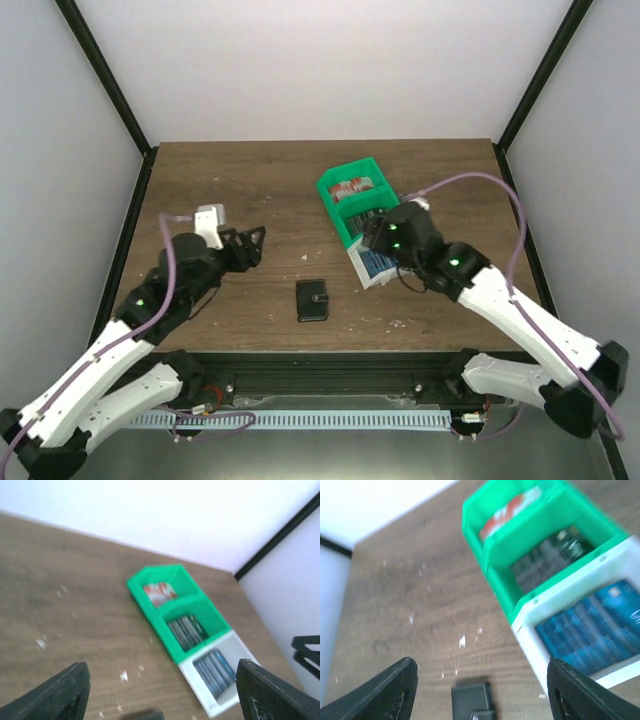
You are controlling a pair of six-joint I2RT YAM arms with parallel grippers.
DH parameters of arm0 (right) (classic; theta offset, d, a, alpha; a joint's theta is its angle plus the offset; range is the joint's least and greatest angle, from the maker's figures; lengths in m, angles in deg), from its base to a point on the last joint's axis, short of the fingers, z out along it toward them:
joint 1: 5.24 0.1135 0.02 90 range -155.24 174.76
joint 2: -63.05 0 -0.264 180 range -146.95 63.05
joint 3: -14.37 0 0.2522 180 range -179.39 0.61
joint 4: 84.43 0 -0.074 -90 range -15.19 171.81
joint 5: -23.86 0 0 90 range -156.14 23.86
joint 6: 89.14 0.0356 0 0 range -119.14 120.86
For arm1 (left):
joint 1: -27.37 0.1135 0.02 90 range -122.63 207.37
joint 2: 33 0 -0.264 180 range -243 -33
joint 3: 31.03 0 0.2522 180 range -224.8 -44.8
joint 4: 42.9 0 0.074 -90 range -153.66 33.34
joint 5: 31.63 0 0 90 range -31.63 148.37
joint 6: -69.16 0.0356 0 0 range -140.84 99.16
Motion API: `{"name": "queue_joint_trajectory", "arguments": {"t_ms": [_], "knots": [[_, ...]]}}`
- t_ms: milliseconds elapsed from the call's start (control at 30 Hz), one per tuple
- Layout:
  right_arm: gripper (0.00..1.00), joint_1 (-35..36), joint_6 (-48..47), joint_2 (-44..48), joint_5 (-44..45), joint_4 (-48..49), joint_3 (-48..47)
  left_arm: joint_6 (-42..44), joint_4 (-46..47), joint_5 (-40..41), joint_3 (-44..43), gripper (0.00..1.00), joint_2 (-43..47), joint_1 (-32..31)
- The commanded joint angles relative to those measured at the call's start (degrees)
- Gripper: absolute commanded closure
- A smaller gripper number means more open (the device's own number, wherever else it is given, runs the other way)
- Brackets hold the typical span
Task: Put the credit cards into the card holder
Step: Reset both arms
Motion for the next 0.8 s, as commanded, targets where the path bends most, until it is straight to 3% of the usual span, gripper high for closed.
{"name": "queue_joint_trajectory", "arguments": {"t_ms": [0, 233, 767], "knots": [[0.27, -4.72, 0.31, 6.11, 7.82, -3.99, -0.69, 8.58, -9.01, 12.28, -6.33, 0.15, 4.99, 0.32], [0.17, -5.63, 0.31, 12.7, 15.0, -7.74, -2.51, 11.62, -16.72, 21.53, -14.22, 0.11, 9.33, 0.28], [0.12, -5.63, 0.31, 23.23, 18.62, -10.53, -2.61, 10.28, -17.93, 22.81, -13.38, 0.03, 16.59, 0.27]]}}
